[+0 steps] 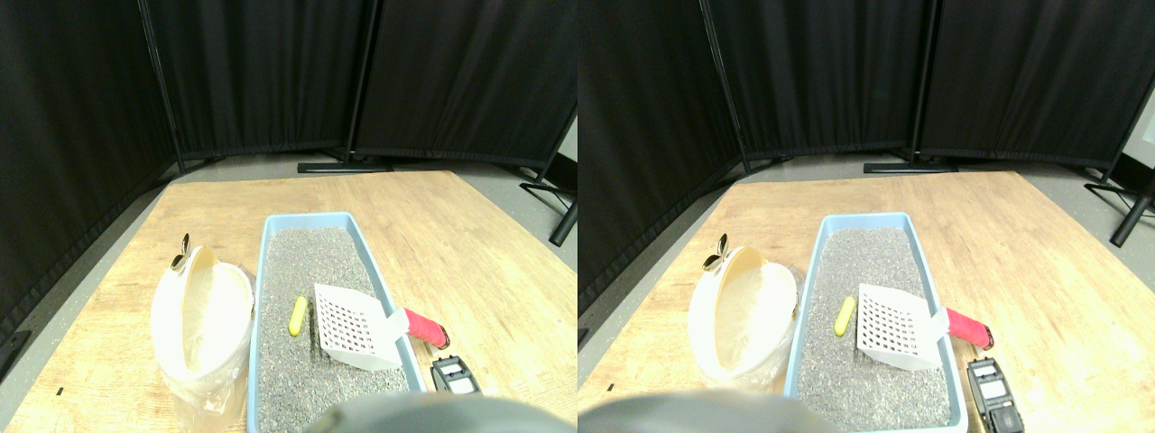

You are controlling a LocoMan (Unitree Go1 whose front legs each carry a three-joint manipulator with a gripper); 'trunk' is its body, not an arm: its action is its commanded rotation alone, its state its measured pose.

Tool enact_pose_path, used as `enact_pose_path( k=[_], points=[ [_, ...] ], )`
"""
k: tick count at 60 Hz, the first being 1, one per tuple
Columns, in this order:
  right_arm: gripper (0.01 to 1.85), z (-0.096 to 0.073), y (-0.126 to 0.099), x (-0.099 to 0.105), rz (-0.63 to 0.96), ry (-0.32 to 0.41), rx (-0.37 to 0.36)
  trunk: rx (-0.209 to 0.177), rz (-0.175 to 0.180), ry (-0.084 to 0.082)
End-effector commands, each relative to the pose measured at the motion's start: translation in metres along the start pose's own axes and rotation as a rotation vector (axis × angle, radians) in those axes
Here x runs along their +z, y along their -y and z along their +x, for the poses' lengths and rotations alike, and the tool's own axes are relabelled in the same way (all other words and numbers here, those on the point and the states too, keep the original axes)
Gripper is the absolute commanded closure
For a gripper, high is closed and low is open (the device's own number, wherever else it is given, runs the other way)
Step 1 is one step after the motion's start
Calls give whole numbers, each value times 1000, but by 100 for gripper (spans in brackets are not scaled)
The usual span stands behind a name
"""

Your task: Scoop (unimanual)

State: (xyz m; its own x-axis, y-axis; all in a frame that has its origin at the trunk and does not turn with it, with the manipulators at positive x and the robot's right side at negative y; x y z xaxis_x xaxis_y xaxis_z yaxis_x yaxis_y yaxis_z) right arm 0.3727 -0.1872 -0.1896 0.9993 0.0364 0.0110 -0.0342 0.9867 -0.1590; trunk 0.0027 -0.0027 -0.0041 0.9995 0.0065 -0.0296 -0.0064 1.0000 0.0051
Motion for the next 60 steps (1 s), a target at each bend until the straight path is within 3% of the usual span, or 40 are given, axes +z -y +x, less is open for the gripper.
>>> enact_pose_path(
  k=[1, 25, 36, 38, 52, 60],
  points=[
    [144, 1, 2, 8, -10, 41, -8, 7, -4, 2],
    [144, 5, 7, 9, 22, 65, 2, 4, 1, 0],
    [129, 6, 8, 8, 43, 78, 6, 6, 2, 0],
    [114, 8, 9, 9, 77, 77, 14, 5, 2, 0],
    [85, 19, 12, 6, 207, 71, 51, 6, -2, -3],
    [83, 25, 13, 3, 226, 77, 54, 9, -5, -7]
  ],
)
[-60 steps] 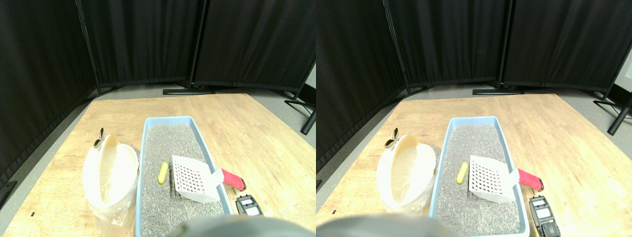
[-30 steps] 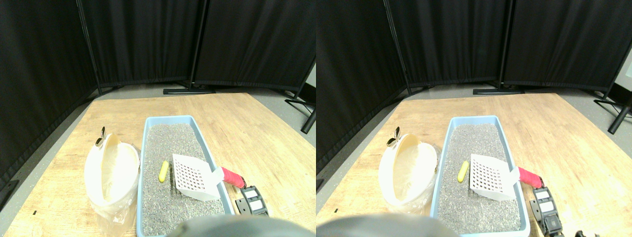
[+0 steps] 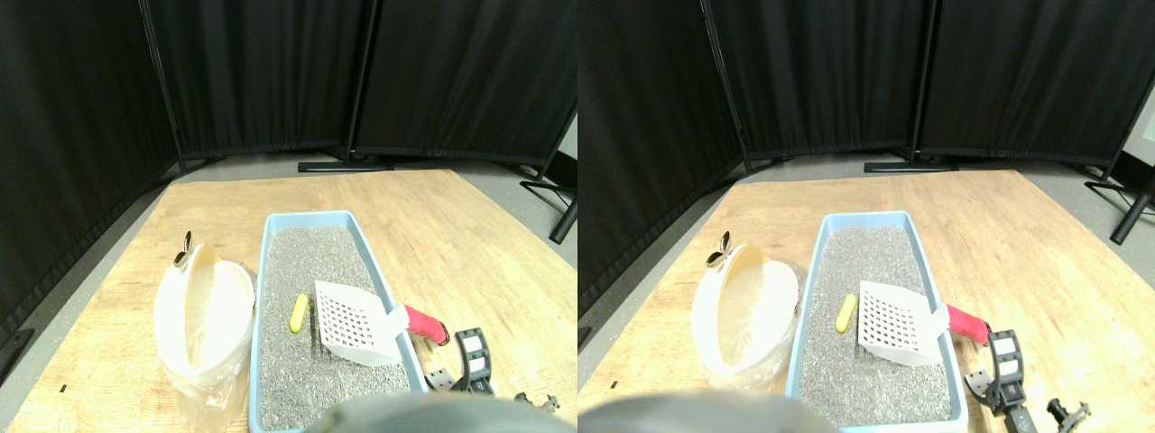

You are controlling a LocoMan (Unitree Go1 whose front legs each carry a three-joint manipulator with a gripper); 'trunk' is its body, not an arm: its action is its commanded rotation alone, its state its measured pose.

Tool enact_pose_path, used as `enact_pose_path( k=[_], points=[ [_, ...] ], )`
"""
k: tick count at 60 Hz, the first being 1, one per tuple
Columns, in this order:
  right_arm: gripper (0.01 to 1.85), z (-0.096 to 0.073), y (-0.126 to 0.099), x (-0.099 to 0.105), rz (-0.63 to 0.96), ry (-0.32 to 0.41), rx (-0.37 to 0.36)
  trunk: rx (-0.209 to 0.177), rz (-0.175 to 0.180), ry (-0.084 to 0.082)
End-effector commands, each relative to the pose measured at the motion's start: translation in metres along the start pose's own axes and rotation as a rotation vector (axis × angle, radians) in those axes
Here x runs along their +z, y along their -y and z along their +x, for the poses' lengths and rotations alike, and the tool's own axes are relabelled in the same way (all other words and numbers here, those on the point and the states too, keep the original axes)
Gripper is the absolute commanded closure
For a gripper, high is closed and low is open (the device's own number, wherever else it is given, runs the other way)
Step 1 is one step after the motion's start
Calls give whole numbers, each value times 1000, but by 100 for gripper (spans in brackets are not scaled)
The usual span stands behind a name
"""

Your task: Scoop (unimanual)

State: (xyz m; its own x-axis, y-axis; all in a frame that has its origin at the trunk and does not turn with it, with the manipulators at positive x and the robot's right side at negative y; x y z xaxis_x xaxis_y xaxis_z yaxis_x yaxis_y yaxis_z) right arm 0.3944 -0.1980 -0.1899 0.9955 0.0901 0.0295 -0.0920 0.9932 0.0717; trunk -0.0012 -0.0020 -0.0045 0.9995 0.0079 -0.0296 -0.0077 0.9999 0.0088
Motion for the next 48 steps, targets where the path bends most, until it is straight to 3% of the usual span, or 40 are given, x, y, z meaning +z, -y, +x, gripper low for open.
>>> enact_pose_path(
  k=[1, 48],
  points=[
    [84, 4, 1, 6, -7, 53, 3, 8, -9, -7],
    [90, 40, 9, -12, 118, -50, -42, 19, -21, -29]
  ],
)
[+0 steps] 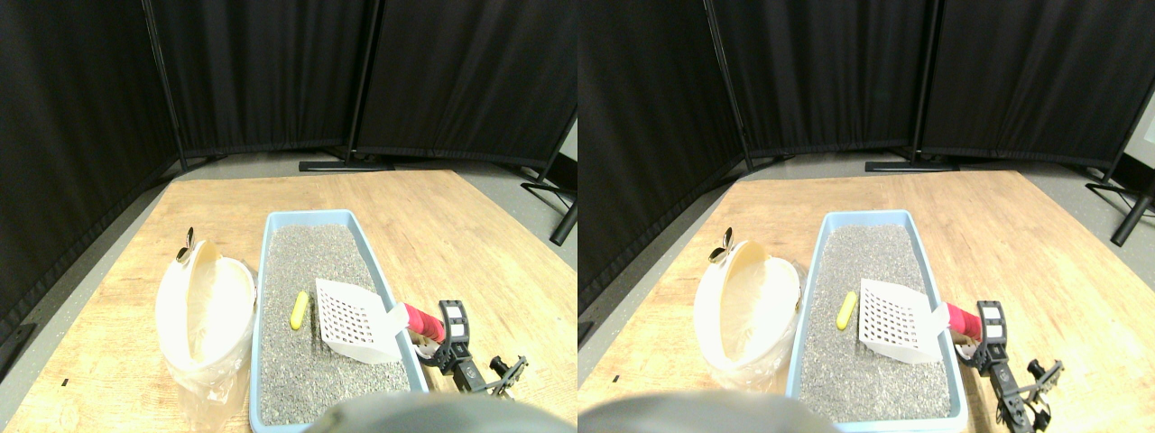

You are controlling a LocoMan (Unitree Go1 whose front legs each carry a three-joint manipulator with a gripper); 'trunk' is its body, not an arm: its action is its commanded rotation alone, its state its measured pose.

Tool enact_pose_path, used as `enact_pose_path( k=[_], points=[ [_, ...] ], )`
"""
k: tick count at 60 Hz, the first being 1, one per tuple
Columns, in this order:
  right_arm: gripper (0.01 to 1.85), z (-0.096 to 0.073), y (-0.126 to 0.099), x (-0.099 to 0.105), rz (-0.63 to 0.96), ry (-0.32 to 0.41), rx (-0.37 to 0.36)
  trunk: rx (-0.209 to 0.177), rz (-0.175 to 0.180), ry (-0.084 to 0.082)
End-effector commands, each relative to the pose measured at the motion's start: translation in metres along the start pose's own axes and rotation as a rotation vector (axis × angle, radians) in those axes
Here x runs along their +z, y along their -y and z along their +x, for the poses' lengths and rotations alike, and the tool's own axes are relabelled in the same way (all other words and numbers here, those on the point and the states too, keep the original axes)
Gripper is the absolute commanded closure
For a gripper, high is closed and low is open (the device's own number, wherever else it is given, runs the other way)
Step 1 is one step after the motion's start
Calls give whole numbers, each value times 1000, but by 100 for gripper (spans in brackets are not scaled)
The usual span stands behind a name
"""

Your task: Scoop (unimanual)

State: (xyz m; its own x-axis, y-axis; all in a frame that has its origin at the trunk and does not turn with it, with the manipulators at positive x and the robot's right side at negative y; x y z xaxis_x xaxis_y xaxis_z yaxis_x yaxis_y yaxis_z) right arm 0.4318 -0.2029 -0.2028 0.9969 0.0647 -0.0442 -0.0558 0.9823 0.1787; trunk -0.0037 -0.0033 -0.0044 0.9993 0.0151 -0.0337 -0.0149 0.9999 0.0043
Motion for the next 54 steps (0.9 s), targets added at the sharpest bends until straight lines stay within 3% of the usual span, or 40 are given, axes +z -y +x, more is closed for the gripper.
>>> enact_pose_path(
  k=[1, 38, 47, 50, 51, 52, 54],
  points=[
    [89, 5, 0, 1, 10, 19, -6, 12, -16, -25],
    [87, 30, 4, -9, 49, -19, -66, 17, -17, -39],
    [98, 31, 3, -8, 58, -27, -70, 15, -17, -41],
    [134, 33, 3, -8, 16, -31, -44, 17, -17, -43],
    [134, 33, 3, -8, 16, -31, -44, 17, -17, -43],
    [167, 34, 4, -10, 11, -25, -13, 17, -17, -43],
    [181, 35, 4, -10, 15, -31, -8, 17, -17, -43]
  ],
)
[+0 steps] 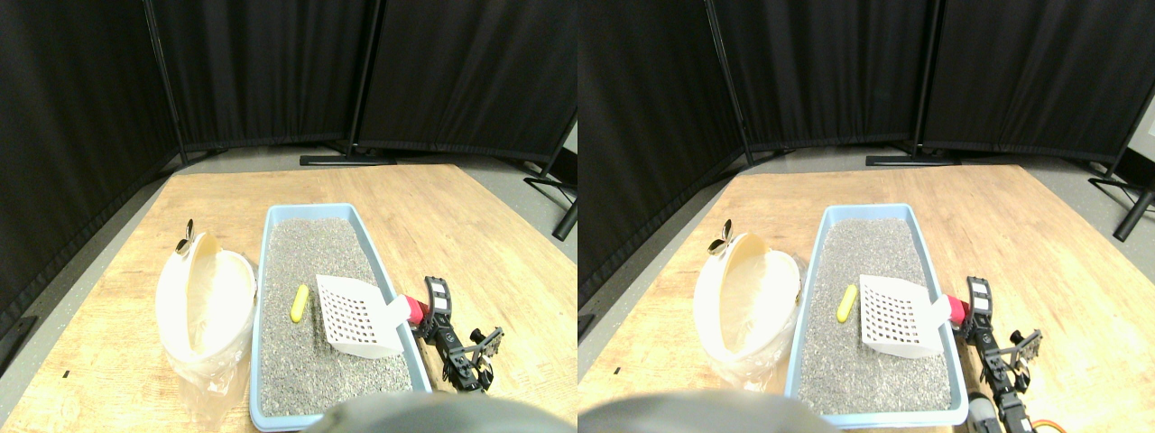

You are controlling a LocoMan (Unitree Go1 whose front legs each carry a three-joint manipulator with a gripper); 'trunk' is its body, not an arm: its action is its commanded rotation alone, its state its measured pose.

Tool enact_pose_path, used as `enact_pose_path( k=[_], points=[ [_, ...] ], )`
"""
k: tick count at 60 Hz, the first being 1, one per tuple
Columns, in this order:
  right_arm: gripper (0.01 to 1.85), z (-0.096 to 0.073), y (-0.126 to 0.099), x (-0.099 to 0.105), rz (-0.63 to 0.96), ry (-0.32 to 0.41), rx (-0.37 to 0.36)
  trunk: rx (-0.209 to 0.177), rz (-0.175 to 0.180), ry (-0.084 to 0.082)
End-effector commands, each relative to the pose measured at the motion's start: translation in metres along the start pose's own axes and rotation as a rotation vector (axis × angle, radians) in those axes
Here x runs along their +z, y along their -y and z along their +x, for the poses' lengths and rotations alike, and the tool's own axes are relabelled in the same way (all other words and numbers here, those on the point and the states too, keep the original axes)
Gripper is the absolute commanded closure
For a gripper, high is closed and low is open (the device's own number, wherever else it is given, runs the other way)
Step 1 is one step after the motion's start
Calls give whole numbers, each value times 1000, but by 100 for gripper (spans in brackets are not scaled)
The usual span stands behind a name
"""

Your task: Scoop (unimanual)

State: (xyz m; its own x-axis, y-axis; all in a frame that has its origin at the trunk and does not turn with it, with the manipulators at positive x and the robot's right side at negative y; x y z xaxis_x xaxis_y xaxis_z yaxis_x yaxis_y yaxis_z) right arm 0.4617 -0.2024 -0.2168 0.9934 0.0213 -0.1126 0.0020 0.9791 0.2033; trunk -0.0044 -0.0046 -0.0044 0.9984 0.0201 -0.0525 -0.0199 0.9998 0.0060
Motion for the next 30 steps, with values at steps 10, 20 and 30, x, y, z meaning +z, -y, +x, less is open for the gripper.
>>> enact_pose_path(
  k=[10, 20, 30],
  points=[
    [181, 4, 1, 3, -1, 19, 58, 12, -19, -24],
    [181, 3, 2, 4, -15, 39, 77, 20, -24, -21],
    [181, 0, 2, 7, -36, 54, 103, 29, -30, -18]
  ],
)
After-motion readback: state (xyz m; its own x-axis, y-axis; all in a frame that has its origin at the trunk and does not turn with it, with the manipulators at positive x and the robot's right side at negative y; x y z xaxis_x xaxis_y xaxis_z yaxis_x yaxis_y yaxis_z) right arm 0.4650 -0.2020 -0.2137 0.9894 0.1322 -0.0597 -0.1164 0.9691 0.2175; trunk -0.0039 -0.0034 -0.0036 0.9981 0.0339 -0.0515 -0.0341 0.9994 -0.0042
